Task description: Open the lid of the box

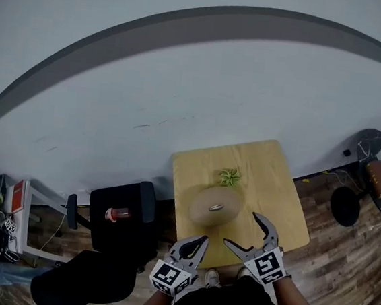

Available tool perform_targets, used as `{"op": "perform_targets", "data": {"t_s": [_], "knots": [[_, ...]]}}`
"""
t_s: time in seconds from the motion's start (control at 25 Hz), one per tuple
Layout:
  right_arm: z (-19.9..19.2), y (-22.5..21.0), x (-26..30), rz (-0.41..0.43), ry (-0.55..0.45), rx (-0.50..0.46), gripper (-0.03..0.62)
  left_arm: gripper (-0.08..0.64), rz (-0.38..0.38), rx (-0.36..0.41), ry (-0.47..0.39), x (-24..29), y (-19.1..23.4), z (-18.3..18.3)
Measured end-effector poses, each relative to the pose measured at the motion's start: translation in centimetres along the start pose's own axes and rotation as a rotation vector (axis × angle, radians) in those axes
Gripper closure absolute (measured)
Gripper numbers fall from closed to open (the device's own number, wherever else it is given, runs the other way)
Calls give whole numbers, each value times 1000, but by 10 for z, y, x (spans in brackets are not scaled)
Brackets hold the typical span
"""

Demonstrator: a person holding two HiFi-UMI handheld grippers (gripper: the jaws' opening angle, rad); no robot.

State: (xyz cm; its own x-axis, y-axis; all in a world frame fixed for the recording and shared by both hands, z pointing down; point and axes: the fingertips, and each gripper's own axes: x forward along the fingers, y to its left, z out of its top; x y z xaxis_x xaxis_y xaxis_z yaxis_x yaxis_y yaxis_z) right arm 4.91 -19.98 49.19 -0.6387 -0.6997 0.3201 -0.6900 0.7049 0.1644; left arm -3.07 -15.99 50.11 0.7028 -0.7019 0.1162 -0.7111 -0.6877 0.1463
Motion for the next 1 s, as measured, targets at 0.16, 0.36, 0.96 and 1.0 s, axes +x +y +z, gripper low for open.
{"op": "perform_targets", "data": {"t_s": [0.16,0.36,0.96,1.0], "knots": [[-8,-3,23,71,25,-37,121,540,57,-23,40,0,18,-19],[-23,-8,50,175,58,-89,120,540,142,-31,40,13,36,-24],[-98,17,115,524,289,-300,101,540,363,-142,31,3,55,-39],[-104,20,118,543,309,-320,98,540,369,-147,32,2,56,-41]]}}
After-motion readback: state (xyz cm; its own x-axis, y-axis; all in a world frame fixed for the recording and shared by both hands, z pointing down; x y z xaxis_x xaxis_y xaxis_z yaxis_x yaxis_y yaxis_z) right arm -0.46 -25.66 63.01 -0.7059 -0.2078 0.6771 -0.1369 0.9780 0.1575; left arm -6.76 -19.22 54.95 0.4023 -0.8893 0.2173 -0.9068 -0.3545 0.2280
